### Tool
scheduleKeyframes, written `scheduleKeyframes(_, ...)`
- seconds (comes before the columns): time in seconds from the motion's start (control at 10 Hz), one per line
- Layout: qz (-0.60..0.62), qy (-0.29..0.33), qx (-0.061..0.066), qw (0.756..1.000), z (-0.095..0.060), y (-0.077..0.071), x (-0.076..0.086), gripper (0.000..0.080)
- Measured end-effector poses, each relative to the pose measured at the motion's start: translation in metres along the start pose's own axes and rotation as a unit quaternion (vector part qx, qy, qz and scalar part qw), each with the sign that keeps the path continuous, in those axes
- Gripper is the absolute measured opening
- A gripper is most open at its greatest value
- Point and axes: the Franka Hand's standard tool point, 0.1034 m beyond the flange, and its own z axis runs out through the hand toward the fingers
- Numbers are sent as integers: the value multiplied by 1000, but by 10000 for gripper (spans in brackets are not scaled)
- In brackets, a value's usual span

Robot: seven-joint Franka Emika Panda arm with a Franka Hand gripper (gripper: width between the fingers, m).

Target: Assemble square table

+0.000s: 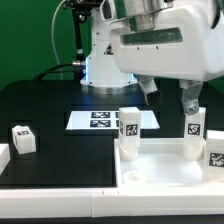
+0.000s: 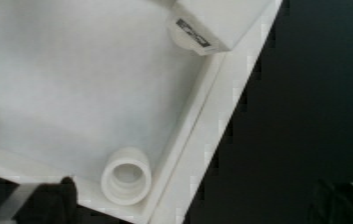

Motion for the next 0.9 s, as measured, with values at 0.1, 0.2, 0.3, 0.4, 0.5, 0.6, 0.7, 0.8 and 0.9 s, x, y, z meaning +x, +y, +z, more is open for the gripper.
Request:
scheduleKeyframes(0.1, -17, 0, 0, 1000, 0, 1, 1, 649)
scheduleKeyframes(0.2, -92, -3, -7, 996, -3, 10, 8, 649)
scheduleKeyframes(0.3, -147, -1, -17, 989, -10, 25, 21, 649)
scheduleKeyframes(0.4, -182, 0, -23, 983, -13, 42, 34, 649)
scheduleKeyframes(0.5, -240, 1, -25, 970, -15, 55, 49, 649)
scheduleKeyframes(0.6, -270, 6, -24, 963, -17, 66, 66, 649)
scheduleKeyframes(0.7, -294, 7, -30, 955, -17, 67, 67, 649)
scheduleKeyframes(0.8, -337, 5, -32, 941, -17, 67, 66, 649)
scheduleKeyframes(0.9, -369, 4, -32, 929, -17, 68, 68, 649)
